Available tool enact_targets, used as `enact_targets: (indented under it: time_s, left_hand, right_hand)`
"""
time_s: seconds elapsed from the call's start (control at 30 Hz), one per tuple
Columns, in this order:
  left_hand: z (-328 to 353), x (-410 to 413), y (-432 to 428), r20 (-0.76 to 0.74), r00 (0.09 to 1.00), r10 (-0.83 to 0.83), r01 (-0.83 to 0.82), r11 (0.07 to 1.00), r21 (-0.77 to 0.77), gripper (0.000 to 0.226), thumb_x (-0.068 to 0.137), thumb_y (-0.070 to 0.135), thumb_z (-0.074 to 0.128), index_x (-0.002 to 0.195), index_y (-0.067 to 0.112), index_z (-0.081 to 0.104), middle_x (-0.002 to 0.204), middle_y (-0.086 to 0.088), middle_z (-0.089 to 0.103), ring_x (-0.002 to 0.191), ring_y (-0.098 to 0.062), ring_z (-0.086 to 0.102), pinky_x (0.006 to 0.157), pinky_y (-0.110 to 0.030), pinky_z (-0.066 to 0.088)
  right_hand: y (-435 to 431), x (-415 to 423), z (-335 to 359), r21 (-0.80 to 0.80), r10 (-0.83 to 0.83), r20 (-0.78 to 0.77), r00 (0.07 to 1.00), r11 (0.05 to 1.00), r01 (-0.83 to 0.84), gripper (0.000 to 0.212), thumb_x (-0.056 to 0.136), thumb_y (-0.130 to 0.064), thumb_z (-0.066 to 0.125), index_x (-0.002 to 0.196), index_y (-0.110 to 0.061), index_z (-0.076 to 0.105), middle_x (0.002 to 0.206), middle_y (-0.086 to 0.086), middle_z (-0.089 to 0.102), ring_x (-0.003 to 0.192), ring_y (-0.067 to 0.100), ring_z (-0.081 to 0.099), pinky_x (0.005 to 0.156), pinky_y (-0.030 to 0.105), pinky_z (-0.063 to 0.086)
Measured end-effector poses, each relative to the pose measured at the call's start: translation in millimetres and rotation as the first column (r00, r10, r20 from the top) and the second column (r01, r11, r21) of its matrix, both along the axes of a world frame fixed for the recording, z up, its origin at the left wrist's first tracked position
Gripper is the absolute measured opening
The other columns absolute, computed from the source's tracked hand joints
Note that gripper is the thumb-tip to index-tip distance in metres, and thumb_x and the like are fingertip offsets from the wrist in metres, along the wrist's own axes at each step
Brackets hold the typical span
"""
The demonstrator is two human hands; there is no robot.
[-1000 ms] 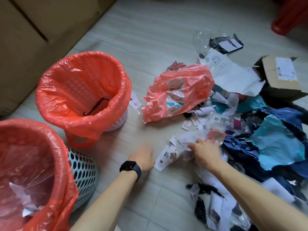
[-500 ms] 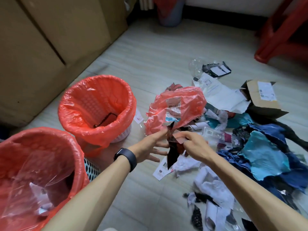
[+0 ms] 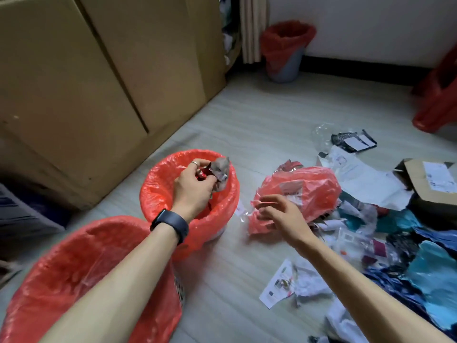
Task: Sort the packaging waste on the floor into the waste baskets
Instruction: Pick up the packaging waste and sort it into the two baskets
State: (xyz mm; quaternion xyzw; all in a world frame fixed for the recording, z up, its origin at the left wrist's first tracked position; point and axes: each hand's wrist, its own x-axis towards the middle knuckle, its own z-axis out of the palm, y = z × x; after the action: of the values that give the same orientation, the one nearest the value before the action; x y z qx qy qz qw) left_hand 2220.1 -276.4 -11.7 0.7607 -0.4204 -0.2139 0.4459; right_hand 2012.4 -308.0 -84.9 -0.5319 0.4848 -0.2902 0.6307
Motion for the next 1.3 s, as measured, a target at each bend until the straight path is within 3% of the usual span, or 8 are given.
enact_targets:
  time_s: [0.13, 0.27, 0.37, 0.47, 0.73, 0.83, 1.13, 1.3]
  left_hand:
    - [-18.8, 45.1, -6.5, 0.382, 0.923, 0.053, -0.089, 0.993, 0.076, 0.022, 0.089, 0.018, 0.057, 0.106, 0.028, 0.065, 0.098, 0.001, 0.066, 0.092, -0.022, 0.060, 0.078, -0.028, 0.043]
    - [-61.2, 59.2, -0.1, 0.539, 0.826, -0.168, -0.115, 0.884, 0.453, 0.032, 0.095, 0.028, 0.044, 0.122, 0.037, 0.058, 0.119, -0.009, 0.062, 0.113, -0.034, 0.057, 0.095, -0.042, 0.042]
    - [-79.9, 65.6, 1.7, 0.476, 0.779, -0.409, -0.058, 0.708, 0.704, 0.042, 0.095, 0.043, 0.036, 0.136, 0.044, 0.046, 0.140, -0.002, 0.051, 0.128, -0.032, 0.047, 0.105, -0.048, 0.032]
    - [-91.3, 79.5, 3.0, 0.296, 0.825, -0.481, 0.078, 0.616, 0.784, 0.062, 0.080, 0.059, 0.034, 0.140, 0.045, 0.044, 0.149, -0.003, 0.043, 0.134, -0.033, 0.043, 0.112, -0.044, 0.034]
    - [-80.6, 82.8, 8.8, 0.180, 0.834, -0.521, 0.227, 0.622, 0.749, 0.093, 0.055, 0.059, 0.040, 0.146, 0.037, 0.042, 0.147, -0.004, 0.049, 0.131, -0.029, 0.050, 0.107, -0.038, 0.041]
    - [-70.7, 73.4, 12.4, 0.225, 0.825, -0.518, 0.212, 0.653, 0.727, 0.075, 0.066, 0.044, 0.045, 0.140, 0.034, 0.051, 0.138, -0.006, 0.058, 0.123, -0.029, 0.056, 0.102, -0.036, 0.046]
    - [-41.8, 9.0, 14.4, 0.481, 0.805, -0.346, 0.169, 0.912, 0.373, 0.033, 0.086, 0.024, 0.054, 0.117, 0.030, 0.063, 0.122, -0.003, 0.058, 0.113, -0.027, 0.055, 0.094, -0.041, 0.049]
    - [-70.0, -71.9, 15.1, 0.593, 0.708, -0.383, 0.381, 0.915, 0.136, 0.025, 0.083, 0.023, 0.053, 0.101, 0.023, 0.070, 0.105, 0.000, 0.062, 0.096, -0.025, 0.060, 0.079, -0.039, 0.053]
  right_hand:
    - [9.3, 1.4, -37.6, -0.171, 0.037, -0.396, 0.918, 0.979, -0.113, 0.027, 0.088, -0.028, 0.065, 0.114, -0.022, 0.066, 0.110, -0.005, 0.072, 0.097, 0.007, 0.067, 0.091, 0.031, 0.053]
    - [24.5, 13.1, -63.2, -0.360, 0.102, -0.679, 0.727, 0.817, -0.451, 0.062, 0.089, -0.032, 0.057, 0.147, -0.027, 0.039, 0.153, 0.009, 0.040, 0.134, 0.028, 0.045, 0.112, 0.037, 0.036]
    - [26.4, 37.1, -58.2, -0.441, 0.125, -0.752, 0.647, 0.634, -0.635, 0.082, 0.089, -0.027, 0.052, 0.155, -0.044, 0.006, 0.166, 0.006, 0.001, 0.141, 0.034, 0.030, 0.114, 0.043, 0.034]
    - [28.7, 64.6, -49.5, -0.483, 0.164, -0.695, 0.700, 0.616, -0.623, 0.088, 0.087, -0.014, 0.053, 0.152, -0.050, 0.006, 0.166, 0.004, -0.008, 0.139, 0.035, 0.035, 0.103, 0.043, 0.047]
    - [28.9, 85.7, -44.2, -0.470, 0.125, -0.544, 0.830, 0.774, -0.424, 0.042, 0.093, -0.018, 0.057, 0.130, -0.033, 0.046, 0.120, 0.006, 0.056, 0.108, 0.030, 0.057, 0.088, 0.041, 0.049]
    - [29.4, 85.4, -39.3, -0.476, 0.109, -0.521, 0.847, 0.786, -0.394, 0.032, 0.091, -0.022, 0.061, 0.121, -0.031, 0.053, 0.113, 0.005, 0.061, 0.103, 0.029, 0.059, 0.087, 0.041, 0.049]
    - [40.8, 17.5, -42.6, -0.319, 0.206, -0.494, 0.845, 0.861, -0.396, 0.063, 0.085, -0.017, 0.062, 0.142, -0.034, 0.042, 0.128, 0.003, 0.062, 0.101, 0.016, 0.065, 0.093, 0.035, 0.052]
    - [66.5, -91.8, -93.4, -0.035, 0.226, -0.766, 0.602, 0.920, -0.389, 0.062, 0.087, -0.031, 0.060, 0.144, -0.023, 0.037, 0.137, 0.011, 0.053, 0.120, 0.029, 0.054, 0.100, 0.040, 0.046]
